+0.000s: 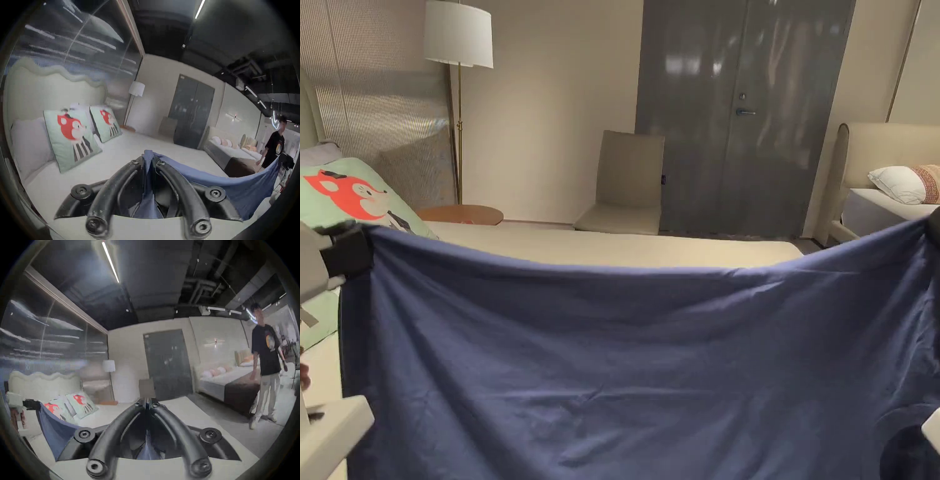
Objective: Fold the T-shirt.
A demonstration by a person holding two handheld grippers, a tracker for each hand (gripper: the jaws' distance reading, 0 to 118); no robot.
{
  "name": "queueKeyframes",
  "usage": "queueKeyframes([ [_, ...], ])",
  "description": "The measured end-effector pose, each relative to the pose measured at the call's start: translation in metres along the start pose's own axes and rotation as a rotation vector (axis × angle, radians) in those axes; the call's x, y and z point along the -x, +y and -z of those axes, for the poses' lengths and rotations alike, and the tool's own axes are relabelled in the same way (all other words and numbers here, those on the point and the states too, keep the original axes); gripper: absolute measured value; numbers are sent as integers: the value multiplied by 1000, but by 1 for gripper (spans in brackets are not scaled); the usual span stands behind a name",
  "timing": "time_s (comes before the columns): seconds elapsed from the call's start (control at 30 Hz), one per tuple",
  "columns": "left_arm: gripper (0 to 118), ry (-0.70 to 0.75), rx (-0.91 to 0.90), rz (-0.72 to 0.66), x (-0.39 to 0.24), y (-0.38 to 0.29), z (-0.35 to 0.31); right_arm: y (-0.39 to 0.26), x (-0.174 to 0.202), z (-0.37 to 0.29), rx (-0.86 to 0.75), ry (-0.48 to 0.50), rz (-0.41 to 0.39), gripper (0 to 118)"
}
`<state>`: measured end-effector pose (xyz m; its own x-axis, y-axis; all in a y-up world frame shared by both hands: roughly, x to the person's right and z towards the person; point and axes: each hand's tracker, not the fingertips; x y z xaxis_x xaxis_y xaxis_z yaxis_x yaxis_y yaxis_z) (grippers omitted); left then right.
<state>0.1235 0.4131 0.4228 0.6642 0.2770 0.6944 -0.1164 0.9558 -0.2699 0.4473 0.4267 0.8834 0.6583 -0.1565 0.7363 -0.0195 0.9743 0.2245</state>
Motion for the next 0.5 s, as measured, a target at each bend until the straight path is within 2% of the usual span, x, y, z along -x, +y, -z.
queueKeyframes([
  [0.13, 3, -35, -90, 23, -10, 46, -11, 37, 9, -3, -75, 10, -27, 1],
  [0.23, 3, -36, -130, 45, -18, 75, -13, 59, 12, 0, -101, 24, -19, 1],
  [0.5, 3, -35, -185, 82, -25, 127, 21, 99, 22, 45, -151, 11, -50, 1],
])
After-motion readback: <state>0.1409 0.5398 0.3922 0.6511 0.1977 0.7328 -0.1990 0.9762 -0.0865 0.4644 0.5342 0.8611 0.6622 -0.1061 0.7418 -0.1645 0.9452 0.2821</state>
